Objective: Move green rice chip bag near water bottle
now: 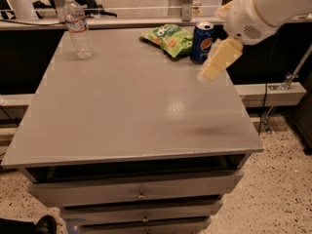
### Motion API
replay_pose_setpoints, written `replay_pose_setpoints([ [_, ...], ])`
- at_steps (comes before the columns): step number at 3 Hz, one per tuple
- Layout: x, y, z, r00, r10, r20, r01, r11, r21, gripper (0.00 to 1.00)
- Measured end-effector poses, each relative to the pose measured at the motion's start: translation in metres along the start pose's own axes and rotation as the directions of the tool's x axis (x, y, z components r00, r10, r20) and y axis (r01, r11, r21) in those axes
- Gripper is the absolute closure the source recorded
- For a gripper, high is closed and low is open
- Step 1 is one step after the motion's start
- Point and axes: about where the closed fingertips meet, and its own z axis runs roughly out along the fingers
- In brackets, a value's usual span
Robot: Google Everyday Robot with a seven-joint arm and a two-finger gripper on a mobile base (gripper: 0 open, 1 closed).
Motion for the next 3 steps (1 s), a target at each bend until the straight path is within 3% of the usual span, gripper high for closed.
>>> replay_pose_setpoints([
  [1, -0.026, -0.0422, 0.0516, 1.0, 0.002, 0.016, -0.003, 0.9981, 0.061, 0.0],
  [3, -0.028, -0.0464, 0.0543, 0.999, 0.021, 0.041, -0.024, 0.997, 0.073, 0.0],
])
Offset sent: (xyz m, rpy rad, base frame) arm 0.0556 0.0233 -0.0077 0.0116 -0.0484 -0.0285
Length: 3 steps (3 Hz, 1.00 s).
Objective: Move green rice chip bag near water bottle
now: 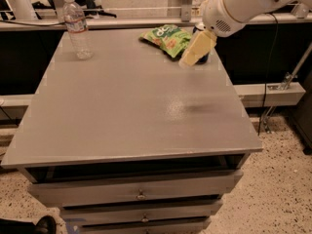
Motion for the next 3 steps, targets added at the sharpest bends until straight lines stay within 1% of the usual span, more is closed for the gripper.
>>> replay_pose_setpoints([
  [1, -0.01, -0.017, 0.025, 0.999, 0.034, 0.041, -0.035, 0.9991, 0.022, 0.0],
  [2, -0.025, -0.038, 0.058, 0.996, 0.051, 0.077, -0.053, 0.9981, 0.032, 0.0],
  [3, -0.035, -0.054, 0.09, 0.995, 0.064, 0.082, -0.067, 0.9971, 0.037, 0.0],
])
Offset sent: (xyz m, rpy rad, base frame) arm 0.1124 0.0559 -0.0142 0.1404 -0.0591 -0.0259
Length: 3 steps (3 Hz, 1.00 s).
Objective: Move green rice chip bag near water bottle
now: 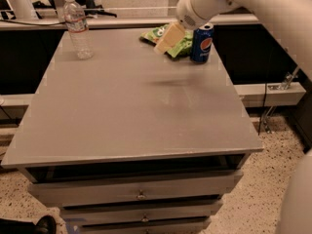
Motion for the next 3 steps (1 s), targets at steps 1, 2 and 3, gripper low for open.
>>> replay_pose_setpoints([
  [1, -0.003, -0.014, 0.034, 1.0, 0.019, -0.011, -0.019, 0.9998, 0.001, 0.0],
  [2, -0.001, -0.022, 0.07, 0.999, 0.029, -0.041, -0.029, 0.9996, -0.005, 0.0],
  [3, 0.012, -0.03, 0.105, 0.995, 0.027, -0.094, -0.029, 0.9994, -0.017, 0.0],
])
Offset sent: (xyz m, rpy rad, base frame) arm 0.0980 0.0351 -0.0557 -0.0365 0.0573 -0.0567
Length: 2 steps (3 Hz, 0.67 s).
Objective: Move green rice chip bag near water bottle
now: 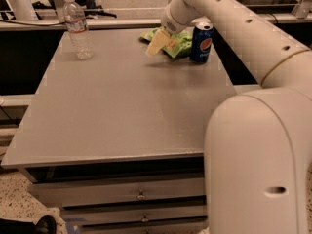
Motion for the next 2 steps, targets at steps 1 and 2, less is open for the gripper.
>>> replay_pose_setpoints([
  [1, 0.014, -0.004, 0.023, 0.999, 0.005, -0.049, -0.006, 0.9999, -0.013, 0.0],
  [2, 0.025, -0.008, 0.034, 0.997, 0.009, -0.082, -0.01, 0.9998, -0.017, 0.0],
])
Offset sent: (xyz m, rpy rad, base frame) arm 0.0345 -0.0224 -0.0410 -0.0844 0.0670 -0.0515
